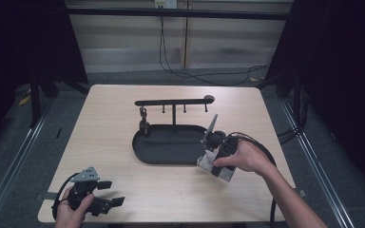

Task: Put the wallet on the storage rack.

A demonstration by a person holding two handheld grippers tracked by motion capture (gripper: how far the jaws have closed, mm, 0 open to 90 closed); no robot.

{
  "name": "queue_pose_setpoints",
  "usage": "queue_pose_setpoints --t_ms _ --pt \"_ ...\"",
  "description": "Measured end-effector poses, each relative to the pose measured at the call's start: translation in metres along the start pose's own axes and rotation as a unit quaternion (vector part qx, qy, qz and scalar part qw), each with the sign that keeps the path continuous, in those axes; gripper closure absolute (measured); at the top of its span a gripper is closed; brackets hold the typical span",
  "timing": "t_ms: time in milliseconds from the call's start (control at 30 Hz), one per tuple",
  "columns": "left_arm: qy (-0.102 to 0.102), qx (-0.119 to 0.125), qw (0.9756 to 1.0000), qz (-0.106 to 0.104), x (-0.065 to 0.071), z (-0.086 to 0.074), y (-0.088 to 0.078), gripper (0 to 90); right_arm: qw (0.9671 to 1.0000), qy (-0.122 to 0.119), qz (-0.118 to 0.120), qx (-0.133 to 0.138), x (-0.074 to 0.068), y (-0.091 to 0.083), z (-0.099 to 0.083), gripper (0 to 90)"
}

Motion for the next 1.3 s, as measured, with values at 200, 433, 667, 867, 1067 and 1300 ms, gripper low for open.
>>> queue_pose_setpoints --t_ms 200,433,667,867,1067,1300 --pt "0.004 -0.002 1.0000 -0.003 0.001 0.000 0.001 16.1 0.9999 0.006 -0.002 0.012 0.005 -0.008 0.007 32.9" --pt "0.010 -0.003 0.9999 -0.001 0.003 0.000 0.000 16.1 0.9997 0.003 0.001 0.023 0.007 -0.010 0.019 32.9" --pt "0.012 -0.006 0.9999 -0.002 0.004 0.000 0.002 16.2 0.9994 0.005 0.003 0.033 0.012 -0.011 0.028 32.9" --pt "0.013 -0.005 0.9999 0.000 0.003 0.000 0.000 16.2 0.9989 0.023 0.006 0.040 0.020 -0.009 0.035 33.0" --pt "0.012 -0.006 0.9999 0.000 0.003 -0.001 0.000 16.2 0.9978 0.042 0.006 0.051 0.029 -0.008 0.039 32.9" --pt "0.011 -0.007 0.9999 -0.002 0.003 -0.001 0.000 16.2 0.9953 0.071 0.001 0.066 0.041 -0.007 0.044 33.0"
Point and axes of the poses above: each handheld gripper's, and its own axes: y roughly forward along the jaws, z roughly out of its top, x roughly to its right, the point moved 10 cm from there along y, roughly forward along the jaws, and after that the axes turned 11 degrees about x, right-handed, at the moved point
